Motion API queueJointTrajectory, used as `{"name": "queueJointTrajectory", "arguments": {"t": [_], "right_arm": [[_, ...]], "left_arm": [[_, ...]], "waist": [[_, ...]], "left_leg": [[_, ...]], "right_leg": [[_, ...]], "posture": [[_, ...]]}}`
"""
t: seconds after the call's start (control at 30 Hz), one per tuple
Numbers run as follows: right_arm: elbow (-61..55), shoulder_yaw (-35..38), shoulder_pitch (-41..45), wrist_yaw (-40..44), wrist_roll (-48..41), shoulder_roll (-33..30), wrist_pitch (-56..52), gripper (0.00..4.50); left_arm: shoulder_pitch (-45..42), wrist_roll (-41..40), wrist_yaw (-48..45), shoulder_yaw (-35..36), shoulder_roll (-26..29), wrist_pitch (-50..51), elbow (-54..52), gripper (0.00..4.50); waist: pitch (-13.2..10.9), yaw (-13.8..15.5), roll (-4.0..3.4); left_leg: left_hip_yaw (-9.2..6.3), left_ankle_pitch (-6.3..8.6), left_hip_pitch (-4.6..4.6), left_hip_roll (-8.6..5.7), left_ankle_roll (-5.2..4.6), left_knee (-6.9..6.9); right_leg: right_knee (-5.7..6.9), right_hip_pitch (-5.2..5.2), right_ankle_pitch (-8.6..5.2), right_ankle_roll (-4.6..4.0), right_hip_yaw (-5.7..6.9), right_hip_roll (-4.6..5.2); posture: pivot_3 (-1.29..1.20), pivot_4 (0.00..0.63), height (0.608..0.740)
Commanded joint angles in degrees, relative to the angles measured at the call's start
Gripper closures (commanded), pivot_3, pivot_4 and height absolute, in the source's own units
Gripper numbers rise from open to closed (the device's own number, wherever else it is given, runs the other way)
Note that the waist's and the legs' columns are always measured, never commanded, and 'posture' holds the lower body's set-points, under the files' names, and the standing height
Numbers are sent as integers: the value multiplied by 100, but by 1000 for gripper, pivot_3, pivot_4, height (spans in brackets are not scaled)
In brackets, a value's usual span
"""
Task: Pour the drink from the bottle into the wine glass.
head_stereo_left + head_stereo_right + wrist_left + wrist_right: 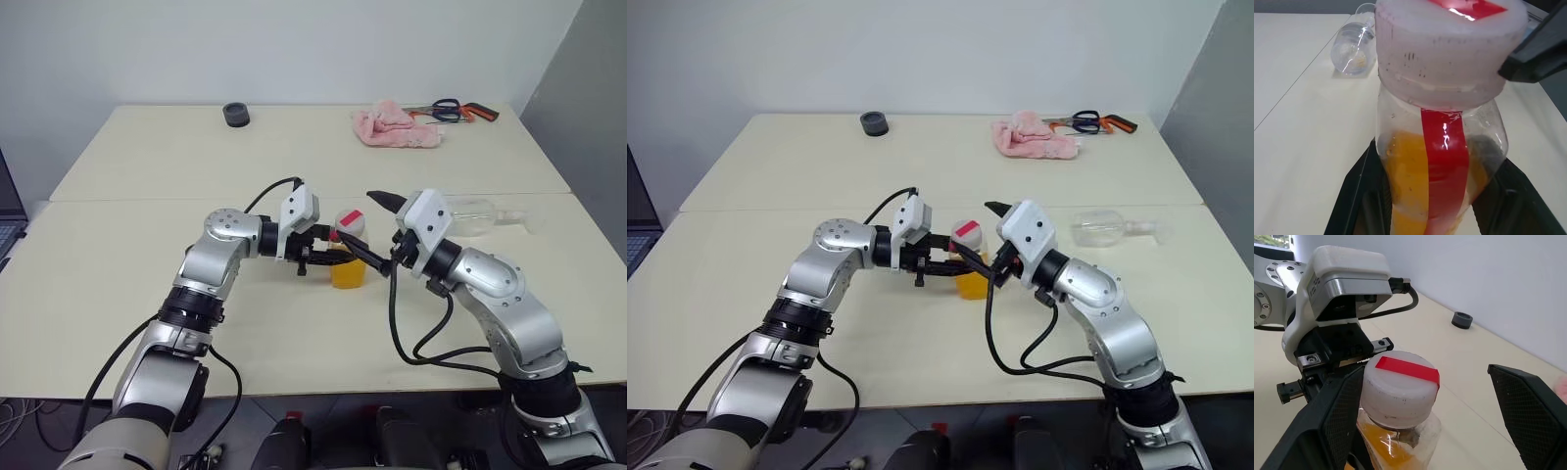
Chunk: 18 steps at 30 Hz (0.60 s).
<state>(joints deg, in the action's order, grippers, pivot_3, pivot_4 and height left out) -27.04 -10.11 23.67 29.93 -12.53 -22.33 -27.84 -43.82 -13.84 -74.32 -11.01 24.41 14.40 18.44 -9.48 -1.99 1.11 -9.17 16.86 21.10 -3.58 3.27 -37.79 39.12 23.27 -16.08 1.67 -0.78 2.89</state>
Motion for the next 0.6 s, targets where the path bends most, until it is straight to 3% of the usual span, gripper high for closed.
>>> {"name": "queueJointTrajectory", "arguments": {"t": [0.03, 0.6], "right_arm": [[-206, 354, -7, -134, 1, -87, -41, 261], [-832, 301, -135, 95, -967, -3, -956, 261]], "left_arm": [[-62, -100, -40, 91, 43, -83, -201, 2811], [-83, -140, 394, 310, -156, -299, 14, 2811]], "waist": [[0, 0, 0], [0, 6, 0]], "left_leg": [[0, 0, 0, 0, 0, 0], [-1, 1, 0, 0, -2, -1]], "right_leg": [[0, 0, 0, 0, 0, 0], [0, -1, 0, 0, -3, 0]], "posture": [[0, 150, 740], [0, 150, 740]]}}
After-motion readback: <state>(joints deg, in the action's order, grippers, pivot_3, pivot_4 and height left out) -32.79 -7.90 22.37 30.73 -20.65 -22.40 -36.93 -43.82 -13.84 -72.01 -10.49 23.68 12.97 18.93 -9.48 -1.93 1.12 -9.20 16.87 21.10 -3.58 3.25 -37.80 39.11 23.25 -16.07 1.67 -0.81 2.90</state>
